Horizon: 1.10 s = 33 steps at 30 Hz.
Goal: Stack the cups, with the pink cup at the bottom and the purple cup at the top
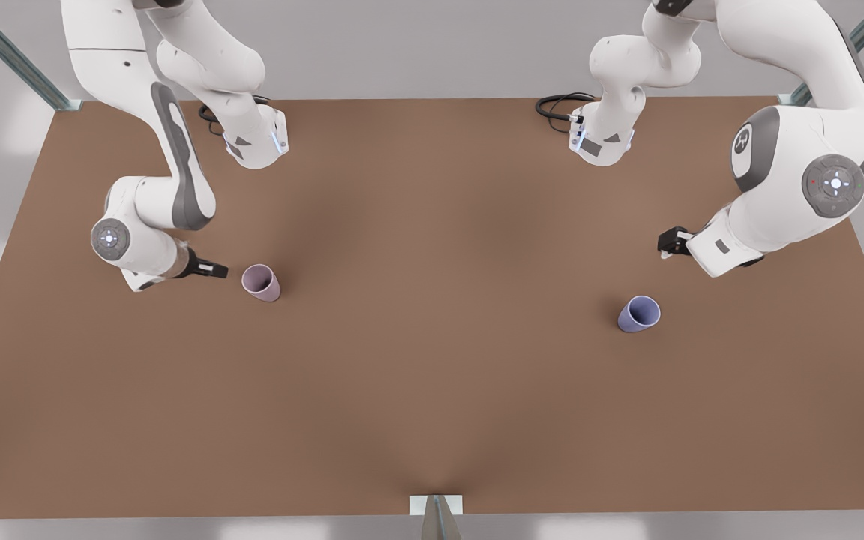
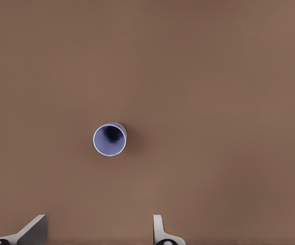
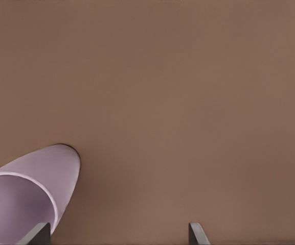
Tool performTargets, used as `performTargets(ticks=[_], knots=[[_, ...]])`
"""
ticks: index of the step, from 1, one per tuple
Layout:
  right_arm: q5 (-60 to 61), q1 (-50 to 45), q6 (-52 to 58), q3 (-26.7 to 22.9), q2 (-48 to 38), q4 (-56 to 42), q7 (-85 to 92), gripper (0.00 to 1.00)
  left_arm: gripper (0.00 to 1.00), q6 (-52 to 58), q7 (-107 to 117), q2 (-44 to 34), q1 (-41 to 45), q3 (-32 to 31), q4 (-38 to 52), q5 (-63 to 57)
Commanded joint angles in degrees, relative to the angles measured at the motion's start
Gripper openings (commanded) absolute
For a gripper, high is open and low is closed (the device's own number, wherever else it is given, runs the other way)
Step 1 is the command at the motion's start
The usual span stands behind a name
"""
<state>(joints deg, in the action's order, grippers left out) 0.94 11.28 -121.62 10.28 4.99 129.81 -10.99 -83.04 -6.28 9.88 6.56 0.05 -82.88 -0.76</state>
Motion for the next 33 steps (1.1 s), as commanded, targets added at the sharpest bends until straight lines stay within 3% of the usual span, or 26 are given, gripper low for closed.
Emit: performTargets(ticks=[1,16,17,19,20,22,23,29,33], knots=[[0.11,-3.37,-0.99,0.09,0.2,-0.08,-6.94,1.0,1.0,0.24,-0.58,-0.04,0.04,-0.05,0.08,-0.03],[0.11,-5.92,-6.7,0.53,7.23,0.62,-6.33,1.0,1.0,0.07,-0.49,-0.12,0.04,-0.41,0.08,0.15],[0.11,-6.0,-6.61,0.53,7.32,0.62,-6.33,0.89,1.0,0.07,-0.49,-0.12,0.04,-0.41,0.08,0.15],[0.11,-6.0,-6.61,0.53,7.75,0.53,-6.33,0.45,1.0,0.33,-0.49,-0.3,0.04,-0.41,0.08,0.15],[0.03,-6.0,-6.61,0.53,7.75,0.53,-6.33,0.35,1.0,0.68,-0.49,-0.3,0.12,-0.41,0.08,0.15],[0.11,-5.92,-6.7,0.53,8.55,0.53,-6.33,0.25,1.0,0.68,-0.49,-0.3,0.12,-0.49,0.08,0.15],[0.11,-5.92,-6.61,0.53,8.46,0.53,-6.33,0.22,1.0,0.68,-0.49,-0.39,0.3,-0.49,0.08,0.15],[0.11,-6.0,-6.44,0.53,8.46,0.27,-6.33,0.21,1.0,0.68,-0.49,-0.48,0.48,-0.49,0.17,0.15],[0.29,-6.09,-0.21,1.67,7.58,-4.56,-6.94,0.21,1.0,0.24,-0.49,0.32,0.48,-0.05,0.0,0.06]])
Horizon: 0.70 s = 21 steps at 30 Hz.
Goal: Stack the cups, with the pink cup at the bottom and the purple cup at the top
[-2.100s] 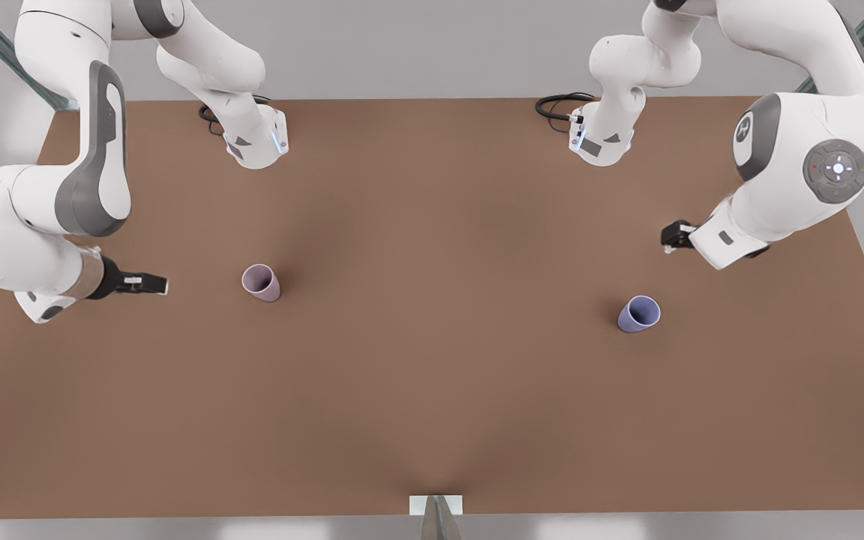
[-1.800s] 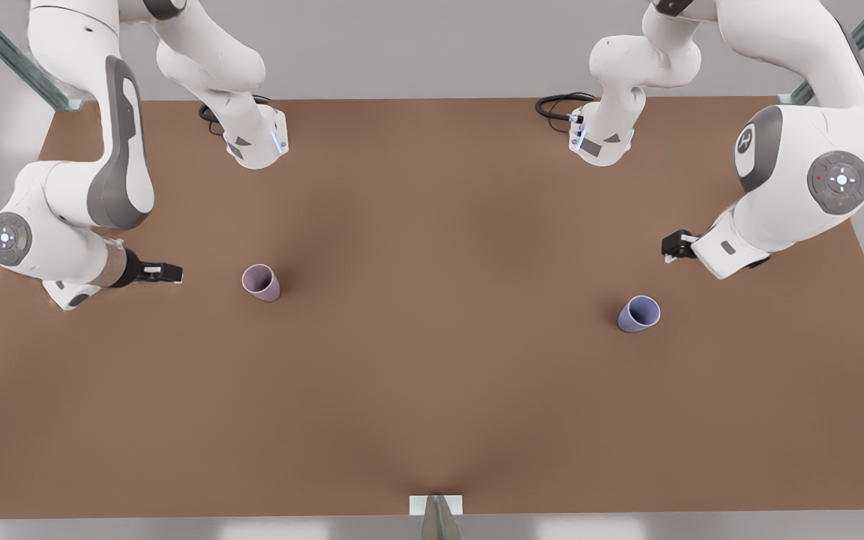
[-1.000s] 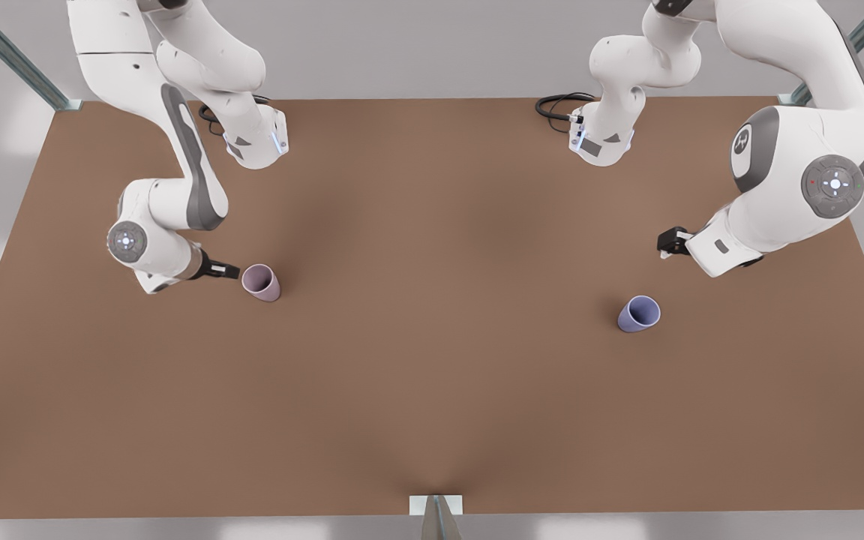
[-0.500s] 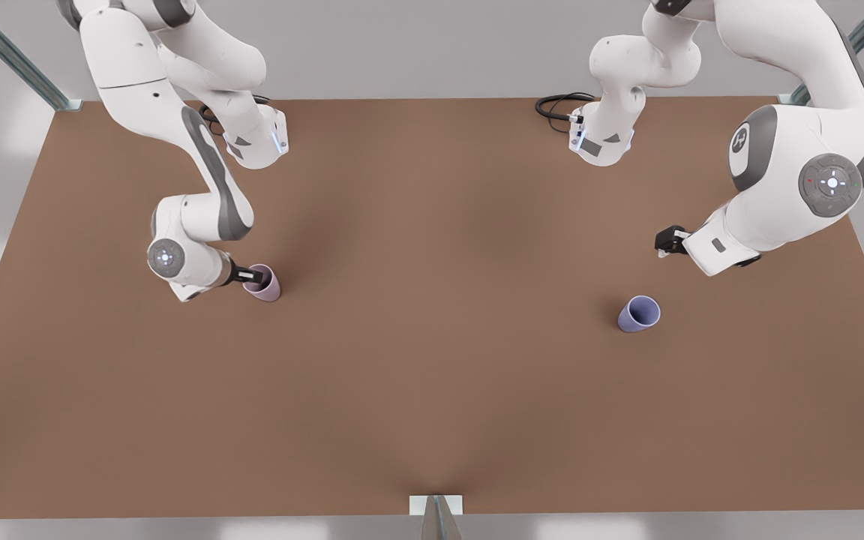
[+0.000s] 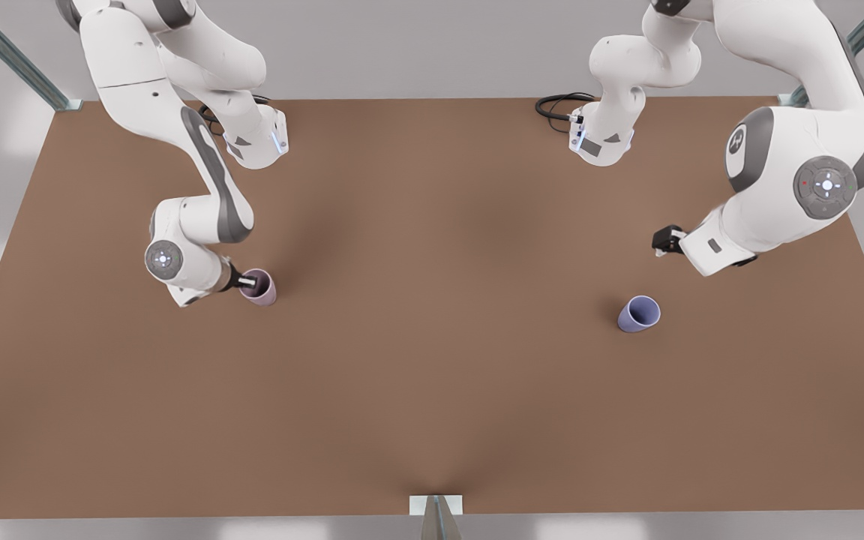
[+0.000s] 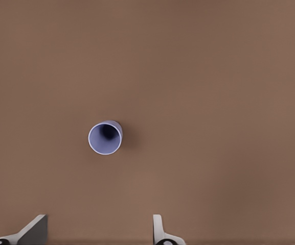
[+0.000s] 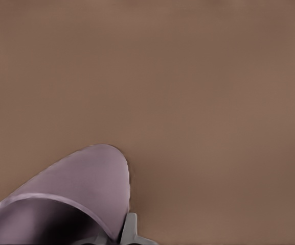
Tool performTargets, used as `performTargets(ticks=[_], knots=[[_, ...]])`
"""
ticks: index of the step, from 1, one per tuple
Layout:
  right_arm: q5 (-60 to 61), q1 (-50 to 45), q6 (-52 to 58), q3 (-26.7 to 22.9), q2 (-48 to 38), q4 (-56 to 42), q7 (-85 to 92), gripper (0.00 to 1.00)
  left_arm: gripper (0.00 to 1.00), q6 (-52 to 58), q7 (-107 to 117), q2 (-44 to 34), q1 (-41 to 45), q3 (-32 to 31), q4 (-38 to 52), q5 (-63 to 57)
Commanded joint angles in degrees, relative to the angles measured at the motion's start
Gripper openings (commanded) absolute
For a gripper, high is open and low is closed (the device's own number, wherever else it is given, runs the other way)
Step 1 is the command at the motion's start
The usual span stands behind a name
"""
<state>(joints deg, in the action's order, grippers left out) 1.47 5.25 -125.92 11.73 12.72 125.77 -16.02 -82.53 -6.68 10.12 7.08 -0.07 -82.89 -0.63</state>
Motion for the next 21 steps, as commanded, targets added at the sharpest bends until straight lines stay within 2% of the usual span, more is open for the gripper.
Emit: performTargets(ticks=[1,4,6,7,9,11,13,16,17,21], knots=[[-0.24,-0.06,6.74,0.49,-0.15,-3.34,-3.93,0.21,1.0,-0.09,-0.09,0.08,-0.04,0.16,0.01,-0.07],[0.29,0.02,10.52,3.65,0.38,-11.42,-5.6,0.21,1.0,-0.62,-0.17,0.34,-0.04,0.43,0.01,-0.07],[0.03,-0.06,10.52,9.1,2.49,-18.27,-14.39,0.21,1.0,-0.62,-0.17,0.34,-0.04,0.43,0.1,0.02],[-0.33,-2.43,13.24,10.25,3.62,-22.23,-20.27,0.21,1.0,-0.62,-0.17,0.34,-0.04,0.43,0.1,-0.07],[-0.77,-6.39,18.52,11.74,12.42,-34.71,-7.54,0.21,1.0,-0.27,-0.09,0.17,-0.04,0.34,0.1,-0.07],[-4.98,-14.3,19.66,11.65,19.27,-46.05,-18.08,0.21,1.0,-0.27,-0.17,0.17,-0.04,0.34,0.1,0.02],[-5.16,-20.62,25.37,11.56,28.23,-61.42,-25.11,0.21,1.0,0.0,-0.17,-0.1,-0.04,0.43,0.1,-0.16],[-5.34,-29.85,28.63,8.93,39.22,-78.83,-30.65,0.21,1.0,-0.53,-0.09,0.17,-0.04,0.43,0.1,-0.42],[-5.34,-31.7,28.19,8.84,41.95,-82.17,-31.18,0.21,1.0,-0.62,0.53,0.17,-0.04,0.43,0.1,-0.16],[-5.42,-35.13,22.22,8.31,47.57,-84.55,-31.18,0.21,1.0,-1.32,0.62,0.25,-0.04,0.51,0.36,-0.95]])
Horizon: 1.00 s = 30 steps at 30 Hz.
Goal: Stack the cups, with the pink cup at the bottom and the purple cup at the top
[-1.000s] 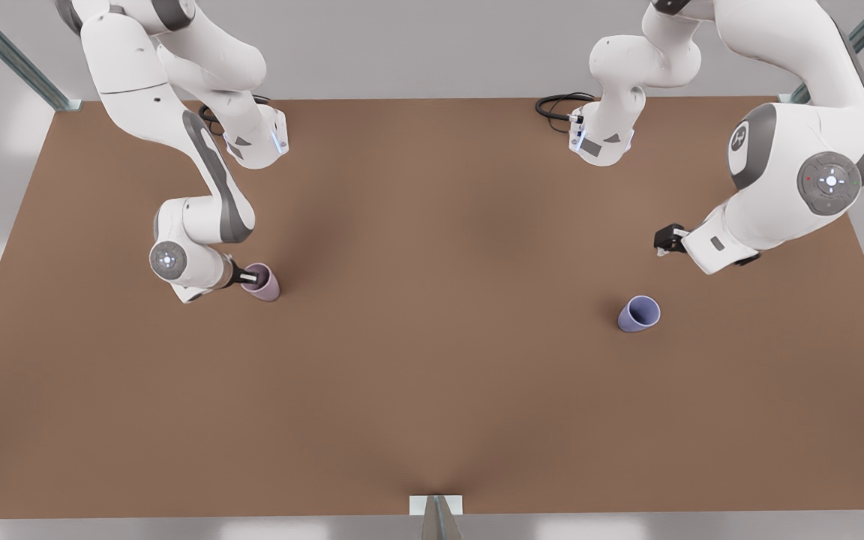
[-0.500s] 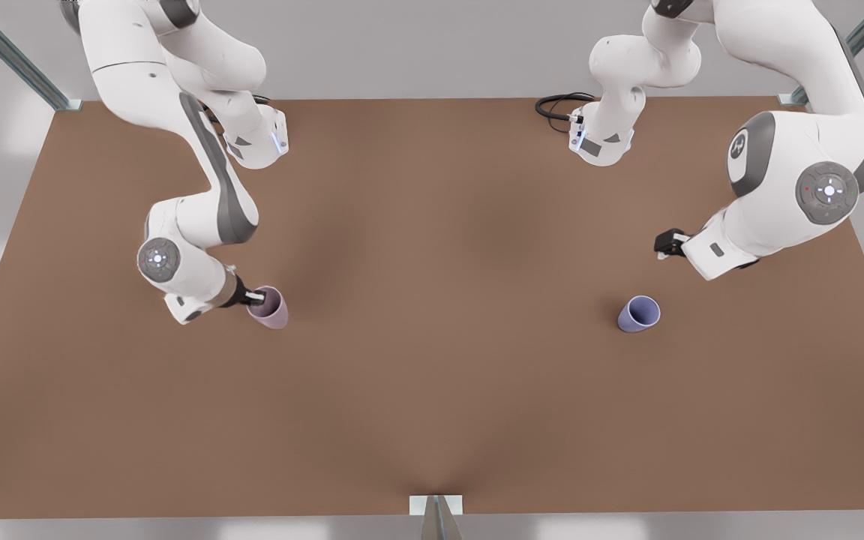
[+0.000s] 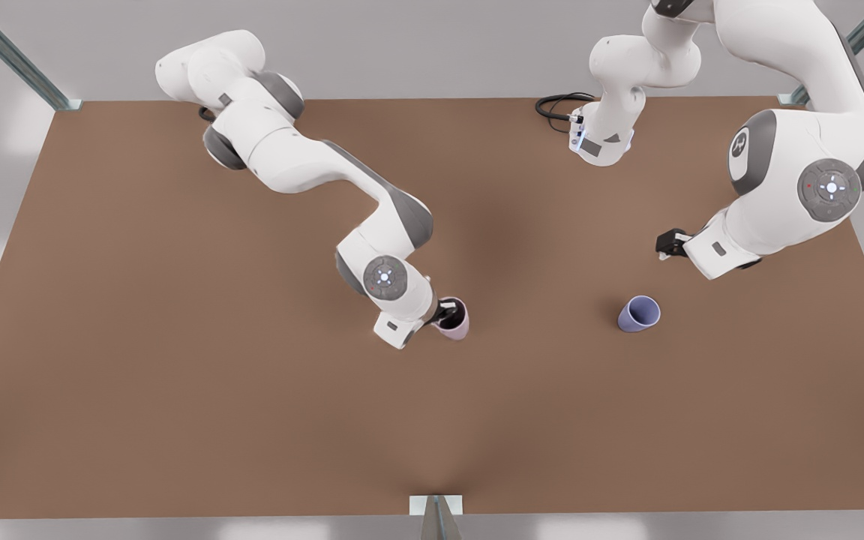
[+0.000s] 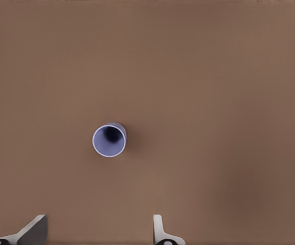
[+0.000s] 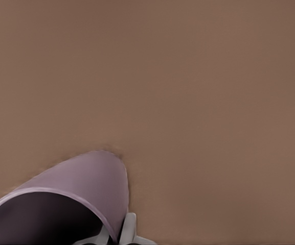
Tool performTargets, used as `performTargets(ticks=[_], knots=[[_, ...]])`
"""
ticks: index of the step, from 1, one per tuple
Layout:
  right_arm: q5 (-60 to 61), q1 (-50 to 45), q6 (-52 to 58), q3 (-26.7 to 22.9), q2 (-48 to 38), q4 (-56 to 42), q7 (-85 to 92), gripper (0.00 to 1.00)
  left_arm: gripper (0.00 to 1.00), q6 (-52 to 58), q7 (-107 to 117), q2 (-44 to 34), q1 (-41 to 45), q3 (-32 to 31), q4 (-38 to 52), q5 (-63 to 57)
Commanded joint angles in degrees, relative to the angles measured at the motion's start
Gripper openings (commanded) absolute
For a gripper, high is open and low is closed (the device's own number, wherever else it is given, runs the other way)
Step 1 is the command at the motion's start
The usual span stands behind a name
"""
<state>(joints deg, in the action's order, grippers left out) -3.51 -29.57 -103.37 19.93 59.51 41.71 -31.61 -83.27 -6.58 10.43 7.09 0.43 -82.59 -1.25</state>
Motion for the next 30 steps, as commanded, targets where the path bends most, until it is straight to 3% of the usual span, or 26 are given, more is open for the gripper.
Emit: performTargets(ticks=[1,6,10,18,19,20,21,30], knots=[[-0.44,-1.72,-1.57,-1.29,1.92,-1.01,-15.58,0.21,1.0,-1.01,0.34,0.2,-0.49,0.1,0.06,-1.64],[-0.44,-1.89,-0.77,-1.91,4.04,-0.92,-15.58,0.21,1.0,-26.15,-0.37,-0.06,-4.27,5.28,-18.13,-1.47],[-0.53,-2.25,-1.48,-2.35,5.0,-0.92,-15.58,0.21,1.0,-40.21,2.53,2.4,-4.45,5.37,-24.99,-1.47],[-0.44,-2.33,-3.41,-3.14,5.62,-0.4,-17.25,0.21,1.0,-49.62,3.85,7.49,-4.62,5.28,-30.7,2.31],[-0.53,-2.33,-3.94,-3.14,5.97,-0.4,-17.34,0.62,1.0,-50.24,3.76,8.28,-4.62,5.37,-30.79,2.22],[-0.53,-2.95,-4.12,-3.23,6.06,-0.4,-17.34,0.67,1.0,-50.06,3.76,8.55,-4.62,5.37,-30.88,2.22],[-0.53,-3.83,-4.73,-4.11,6.06,-0.31,-17.34,0.88,1.0,-49.27,3.68,8.73,-4.62,5.28,-30.97,2.22],[-0.53,-3.92,-6.05,-4.02,5.97,0.22,-17.34,1.0,1.0,-48.92,3.15,9.43,-4.71,5.37,-34.13,2.05]])
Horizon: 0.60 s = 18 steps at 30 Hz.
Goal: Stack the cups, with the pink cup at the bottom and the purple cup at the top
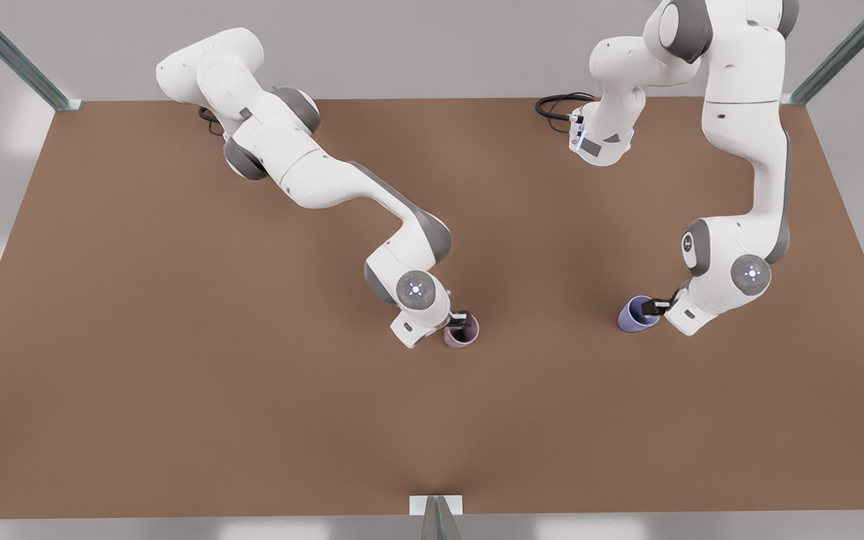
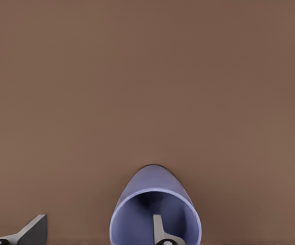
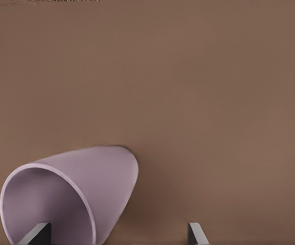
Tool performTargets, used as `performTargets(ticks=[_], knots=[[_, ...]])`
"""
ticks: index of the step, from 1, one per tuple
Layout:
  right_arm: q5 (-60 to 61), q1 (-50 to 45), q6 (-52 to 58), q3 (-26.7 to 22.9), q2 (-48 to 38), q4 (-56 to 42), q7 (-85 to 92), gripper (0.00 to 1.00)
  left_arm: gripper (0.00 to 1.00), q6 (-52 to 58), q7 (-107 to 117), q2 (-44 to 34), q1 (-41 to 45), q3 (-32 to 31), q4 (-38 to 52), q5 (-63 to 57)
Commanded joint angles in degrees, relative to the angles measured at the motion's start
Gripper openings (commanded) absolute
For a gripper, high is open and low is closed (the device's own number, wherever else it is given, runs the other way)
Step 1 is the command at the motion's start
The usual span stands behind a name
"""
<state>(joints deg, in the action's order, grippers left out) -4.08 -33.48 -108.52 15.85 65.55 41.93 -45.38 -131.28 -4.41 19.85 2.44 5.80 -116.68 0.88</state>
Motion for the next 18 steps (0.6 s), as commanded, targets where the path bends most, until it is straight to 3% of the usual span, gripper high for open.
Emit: performTargets(ticks=[1,3,6,7,9,14,15,17,18], knots=[[-0.05,0.17,-0.9,-0.21,-0.78,0.17,-3.58,1.0,1.0,0.85,0.89,-0.51,-0.07,0.0,-0.12,-0.26],[-0.13,4.03,2.87,-4.16,-8.85,5.25,-2.35,1.0,1.0,3.4,0.89,-1.04,-0.07,0.0,-0.12,-0.35],[0.74,19.68,5.5,-3.72,-35.13,32.33,8.27,1.0,1.0,3.32,0.98,-0.51,0.02,0.0,-0.04,-0.44],[0.74,23.89,10.78,-3.81,-39.8,33.83,15.48,1.0,1.0,3.14,0.89,-0.25,0.02,0.0,-0.04,-0.44],[2.15,34.27,21.41,-3.73,-42.88,33.57,32.18,1.0,1.0,3.4,0.98,0.28,-0.07,0.0,-0.12,-0.44],[0.84,41.66,26.08,-3.9,-41.65,28.2,48.0,1.0,1.0,1.65,1.15,2.74,-0.07,0.0,-0.03,-0.35],[0.22,42.27,26.43,-4.16,-43.05,30.66,56.44,1.0,0.95,0.94,1.59,3.18,-0.07,0.0,-0.03,-0.35],[0.57,44.82,15.72,-4.17,-52.8,45.51,56.8,1.0,0.57,0.94,1.77,3.53,-0.07,0.0,-0.03,0.09],[0.39,44.82,16.06,-3.73,-53.16,45.26,57.33,1.0,0.52,1.29,1.77,3.71,-0.07,0.0,-0.03,0.09]])
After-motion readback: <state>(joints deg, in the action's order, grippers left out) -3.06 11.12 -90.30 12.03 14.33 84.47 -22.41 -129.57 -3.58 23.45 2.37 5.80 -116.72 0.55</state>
